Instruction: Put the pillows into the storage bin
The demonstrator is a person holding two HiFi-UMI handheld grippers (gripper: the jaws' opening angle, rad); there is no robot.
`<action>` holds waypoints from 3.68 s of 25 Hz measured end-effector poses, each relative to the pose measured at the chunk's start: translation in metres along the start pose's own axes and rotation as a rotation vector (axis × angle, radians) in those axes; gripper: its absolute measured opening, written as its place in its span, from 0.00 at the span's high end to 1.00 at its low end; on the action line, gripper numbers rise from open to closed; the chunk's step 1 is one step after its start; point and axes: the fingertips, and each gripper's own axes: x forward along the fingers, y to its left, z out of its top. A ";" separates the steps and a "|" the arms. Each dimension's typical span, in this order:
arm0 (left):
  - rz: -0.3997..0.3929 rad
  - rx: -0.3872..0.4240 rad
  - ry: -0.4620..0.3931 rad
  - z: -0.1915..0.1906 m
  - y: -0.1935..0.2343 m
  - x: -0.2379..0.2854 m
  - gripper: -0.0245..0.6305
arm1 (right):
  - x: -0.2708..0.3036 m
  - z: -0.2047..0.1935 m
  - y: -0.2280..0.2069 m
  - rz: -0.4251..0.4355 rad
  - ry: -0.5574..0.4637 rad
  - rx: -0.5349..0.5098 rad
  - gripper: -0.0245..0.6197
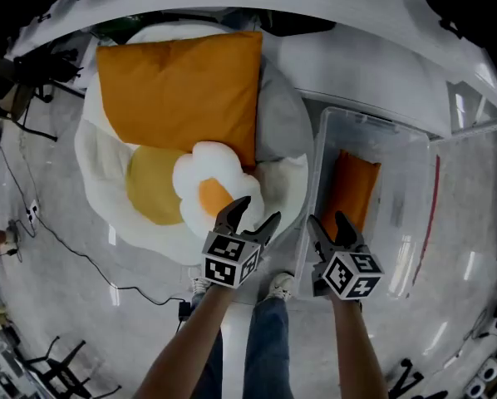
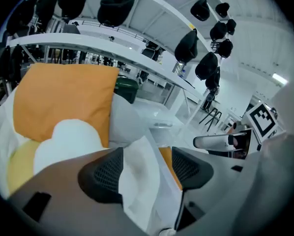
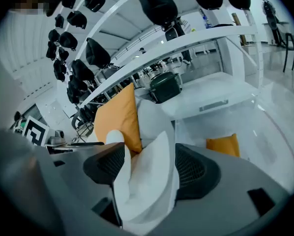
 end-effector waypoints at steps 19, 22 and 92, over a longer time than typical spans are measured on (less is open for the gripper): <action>0.145 -0.171 0.028 -0.066 0.250 -0.081 0.47 | 0.141 -0.047 0.138 -0.086 0.098 -0.058 0.42; 0.145 -0.172 0.057 -0.076 0.270 -0.070 0.46 | 0.151 -0.060 0.127 -0.133 0.113 -0.051 0.41; -0.288 0.262 0.226 -0.004 -0.197 0.142 0.78 | -0.163 -0.038 -0.219 -0.405 -0.109 0.307 0.70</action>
